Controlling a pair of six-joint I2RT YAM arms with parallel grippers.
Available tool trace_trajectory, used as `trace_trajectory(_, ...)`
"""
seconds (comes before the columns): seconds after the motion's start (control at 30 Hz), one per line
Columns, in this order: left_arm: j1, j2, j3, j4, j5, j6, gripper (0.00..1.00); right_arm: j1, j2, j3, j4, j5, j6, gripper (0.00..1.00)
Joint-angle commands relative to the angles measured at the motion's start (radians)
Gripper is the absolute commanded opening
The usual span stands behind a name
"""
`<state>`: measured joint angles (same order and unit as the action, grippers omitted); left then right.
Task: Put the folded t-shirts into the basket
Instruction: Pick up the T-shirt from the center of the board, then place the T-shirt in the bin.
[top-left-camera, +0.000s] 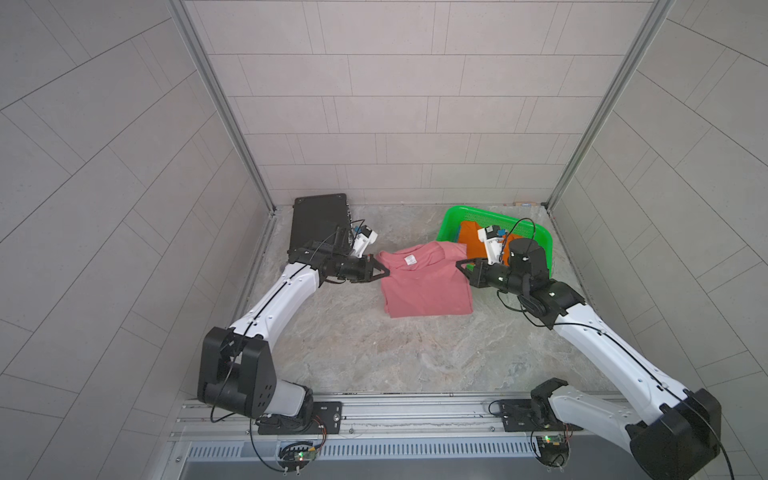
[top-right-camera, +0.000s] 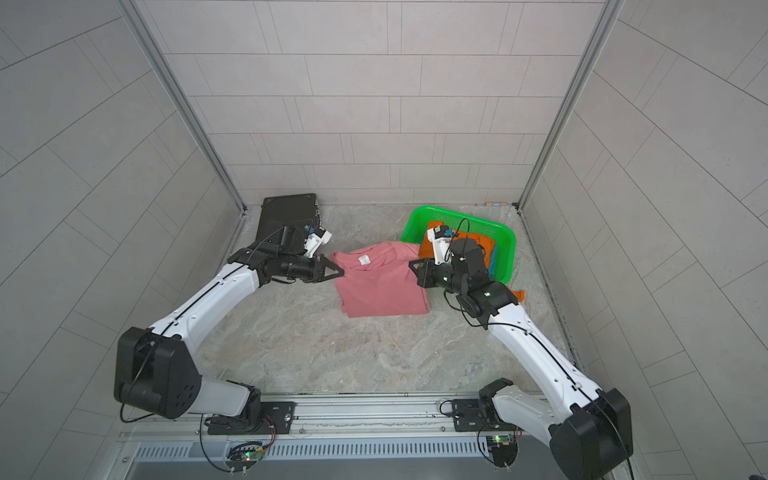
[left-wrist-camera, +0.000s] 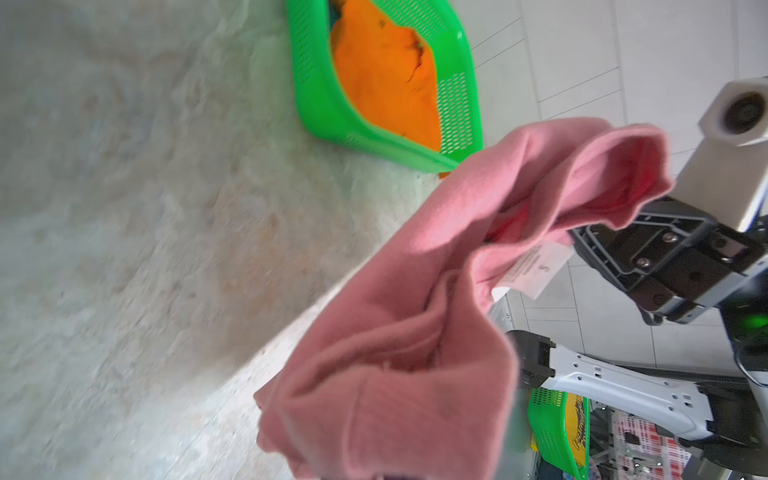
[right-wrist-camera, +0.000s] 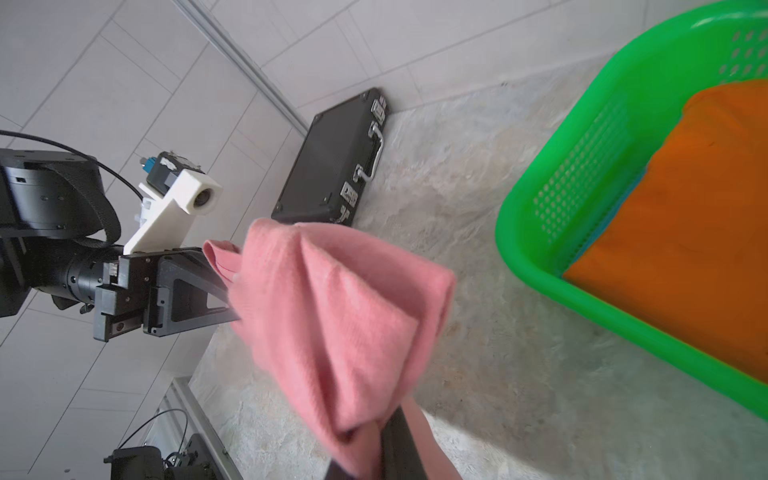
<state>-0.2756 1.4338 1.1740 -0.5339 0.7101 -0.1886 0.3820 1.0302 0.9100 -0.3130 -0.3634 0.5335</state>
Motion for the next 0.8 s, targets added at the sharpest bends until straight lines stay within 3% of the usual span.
trace_trajectory(0.0,-0.040,-0.010,0.096,0.020,-0.009,-0.024,0.00,-0.048,-0.065,0.045,-0.047,0.045,-0.031,0.00)
trace_trajectory(0.3,-0.196,0.121,0.378,0.027,-0.101,-0.009,0.00,-0.217,-0.114,0.172,-0.175,0.019,-0.046,0.00)
trace_trajectory(0.77,-0.261,0.397,0.697,0.008,-0.142,-0.006,0.00,-0.468,-0.089,0.181,-0.191,-0.069,-0.044,0.00)
